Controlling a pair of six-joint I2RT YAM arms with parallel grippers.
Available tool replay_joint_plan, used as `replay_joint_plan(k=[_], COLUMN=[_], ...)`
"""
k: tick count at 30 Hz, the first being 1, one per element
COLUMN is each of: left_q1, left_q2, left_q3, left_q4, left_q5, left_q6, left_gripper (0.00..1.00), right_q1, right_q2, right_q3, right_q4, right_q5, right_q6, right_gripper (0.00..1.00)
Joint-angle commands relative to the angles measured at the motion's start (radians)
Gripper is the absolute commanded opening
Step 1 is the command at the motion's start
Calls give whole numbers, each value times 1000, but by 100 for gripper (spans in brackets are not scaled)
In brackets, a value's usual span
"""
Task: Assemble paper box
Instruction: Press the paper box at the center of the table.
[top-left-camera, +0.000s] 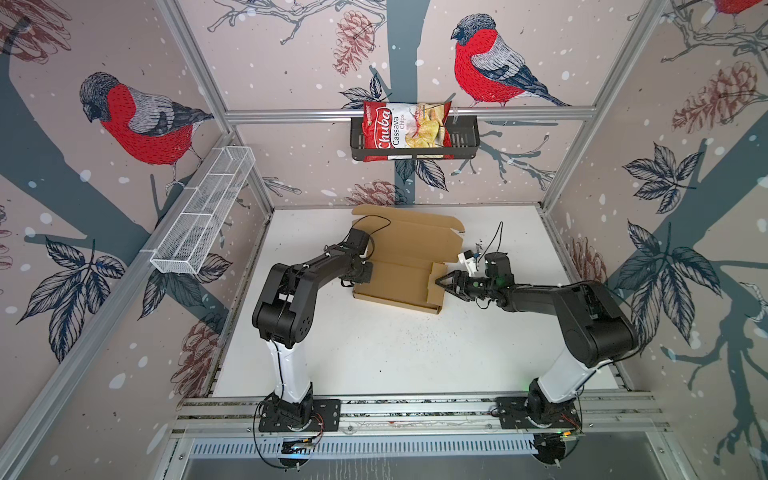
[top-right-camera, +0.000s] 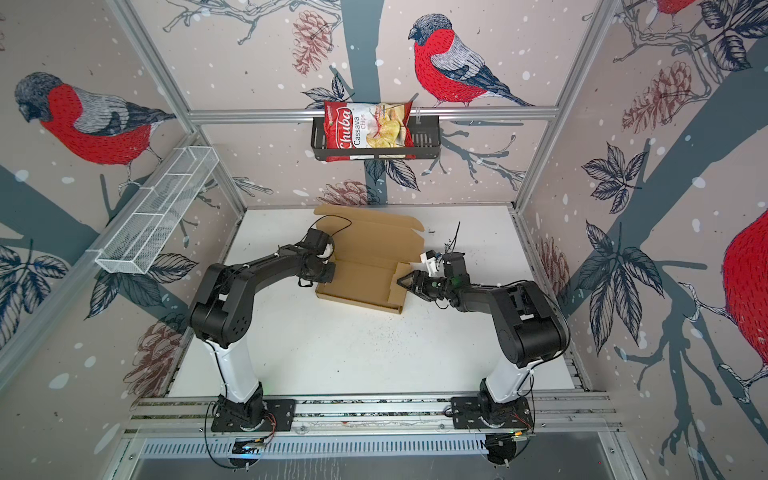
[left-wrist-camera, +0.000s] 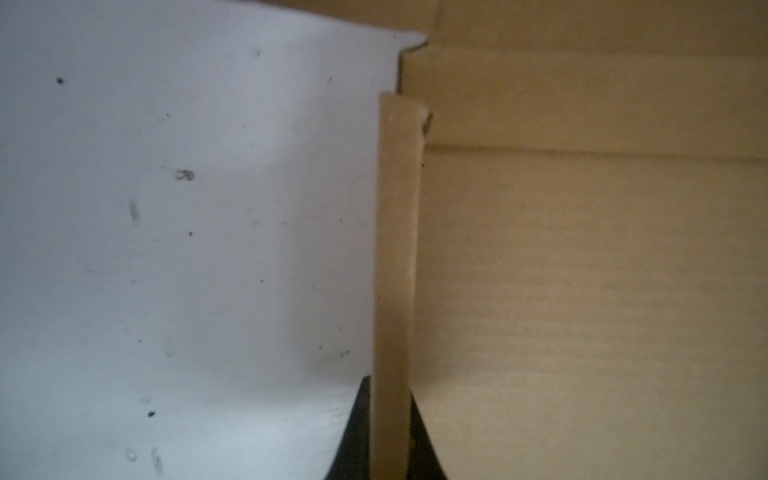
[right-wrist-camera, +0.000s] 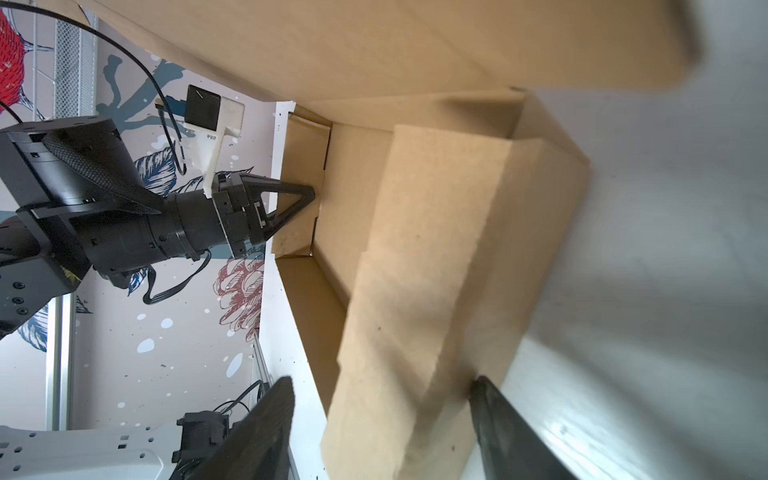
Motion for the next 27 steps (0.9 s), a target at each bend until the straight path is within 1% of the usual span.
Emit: replay_joint_plan(k=[1, 3, 7, 8, 10, 14, 18, 23, 27], left_q1=[-4, -6, -8, -9, -12, -20, -31, -40, -64], left_q2=[-6, -16, -34, -36, -40, -51, -75, -135, -180], left_q3=[-20, -26, -43, -46, -52, -60, -76, -142, -202], left_q4=[-65, -59, -45, -41, -33, -30, -25, -7, 26], left_q5=[23, 28, 47, 53, 65, 76, 82, 50, -11], left_q6=[-8, -11, -24, -27, -36, -53, -98, -217, -263], left_gripper=[10, 10, 10, 11, 10, 10, 10, 11, 11], right_q1=[6, 13, 73, 88, 119, 174, 227, 265, 277], right_q2=[-7, -19, 9, 22, 41, 57, 68, 115, 163], right_q3=[-1, 9, 111, 130, 155, 207, 268, 348, 398], right_q4=[14, -51, -295, -333, -387, -478, -579, -682, -741], right_q5=[54, 156, 391, 433, 508, 659, 824, 996, 1085], right_q6=[37, 34, -17, -23, -26, -54, -76, -138, -185], right_gripper=[66, 63, 59, 59, 56, 48, 46, 43, 33])
